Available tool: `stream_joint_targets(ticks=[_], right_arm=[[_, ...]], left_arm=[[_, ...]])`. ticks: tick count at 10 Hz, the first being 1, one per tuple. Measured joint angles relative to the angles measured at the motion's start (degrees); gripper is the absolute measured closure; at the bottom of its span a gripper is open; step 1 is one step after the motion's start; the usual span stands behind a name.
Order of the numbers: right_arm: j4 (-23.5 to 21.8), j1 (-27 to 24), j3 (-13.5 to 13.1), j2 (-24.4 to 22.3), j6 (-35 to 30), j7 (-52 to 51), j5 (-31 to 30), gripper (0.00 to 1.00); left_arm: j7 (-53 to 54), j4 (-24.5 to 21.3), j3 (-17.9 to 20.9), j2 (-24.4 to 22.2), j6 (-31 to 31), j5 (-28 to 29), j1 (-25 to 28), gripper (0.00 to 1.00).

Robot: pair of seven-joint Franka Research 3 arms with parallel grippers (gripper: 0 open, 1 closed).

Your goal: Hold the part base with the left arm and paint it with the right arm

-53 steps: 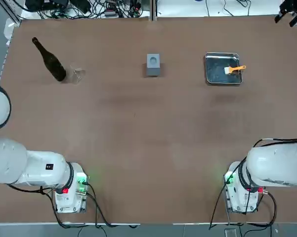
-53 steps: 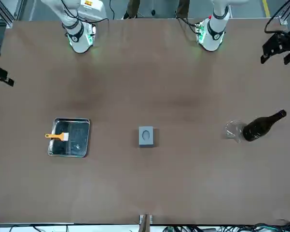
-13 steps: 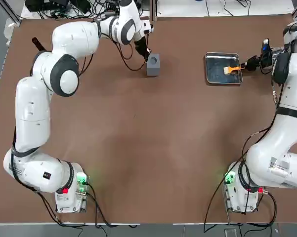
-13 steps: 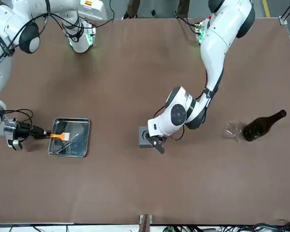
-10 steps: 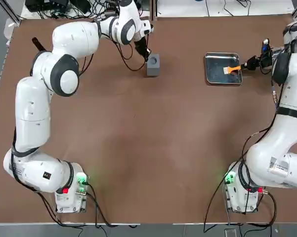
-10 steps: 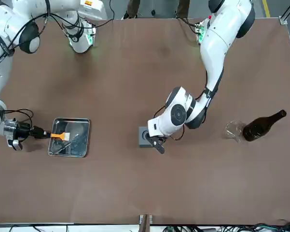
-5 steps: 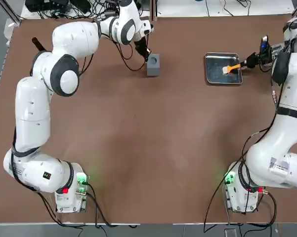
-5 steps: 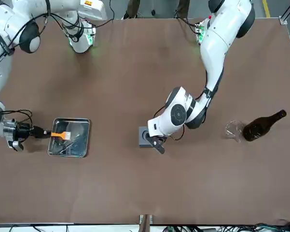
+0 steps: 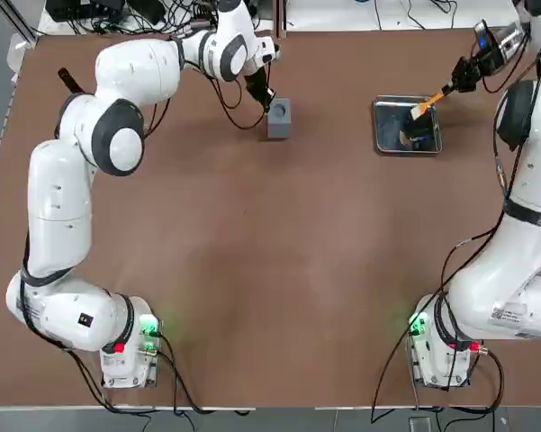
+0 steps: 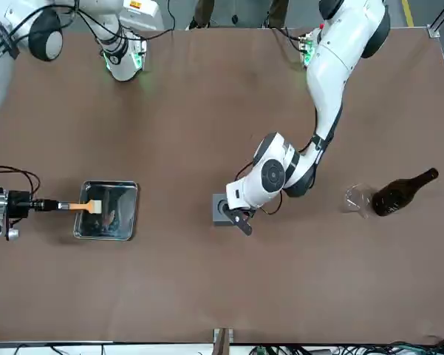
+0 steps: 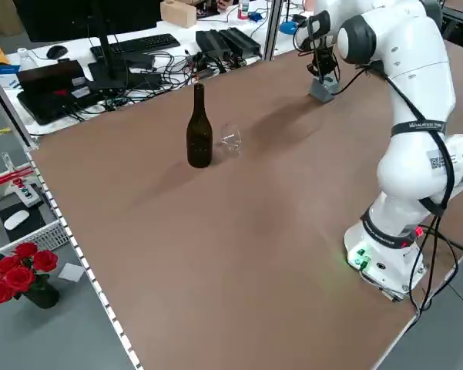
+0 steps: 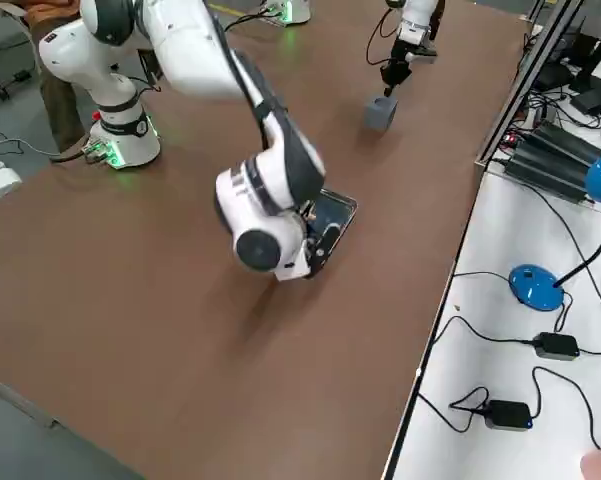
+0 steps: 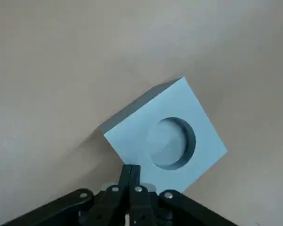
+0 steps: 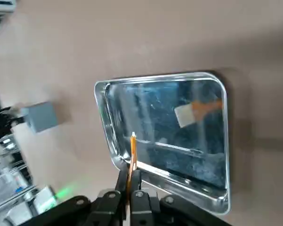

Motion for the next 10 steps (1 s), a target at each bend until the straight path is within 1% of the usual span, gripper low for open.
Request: stream_joint_targets(ticks=[1, 3, 5, 6, 7, 8, 9, 10], right_arm=[[0.0, 1.6, 2.5, -2.7, 4.2, 4.5, -6.9, 0.96], [-1.7, 2.9, 10.6, -6.8, 13.1, 12.5, -23.3, 0.96], [-4.6, 3.3, 17.7, -7.7, 19.6, 18.1, -38.9, 0.96], [-6.4, 3.5, 20.4, -7.7, 21.9, 20.1, -44.3, 0.96], [-8.1, 3.9, 21.5, -7.7, 23.5, 20.9, -47.2, 0.96], [-9.7, 4.2, 21.8, -7.7, 24.9, 21.2, -48.7, 0.96], [-11.1, 4.3, 22.1, -7.7, 26.3, 22.0, -49.4, 0.96], [-12.0, 4.3, 23.0, -7.9, 26.9, 23.5, -49.6, 0.96]], left_arm=[[0.0, 0.0, 0.0, 0.0, 0.0, 0.0, 0.0, 0.99], [0.0, 0.0, 0.0, 0.0, 0.0, 0.0, 0.0, 0.99], [0.0, 0.0, 0.0, 0.0, 0.0, 0.0, 0.0, 0.99], [0.0, 0.0, 0.0, 0.0, 0.0, 0.0, 0.0, 0.99], [0.0, 0.0, 0.0, 0.0, 0.0, 0.0, 0.0, 0.99], [0.0, 0.0, 0.0, 0.0, 0.0, 0.0, 0.0, 0.99], [0.0, 0.0, 0.0, 0.0, 0.0, 0.0, 0.0, 0.99], [0.0, 0.0, 0.0, 0.0, 0.0, 0.0, 0.0, 0.99]])
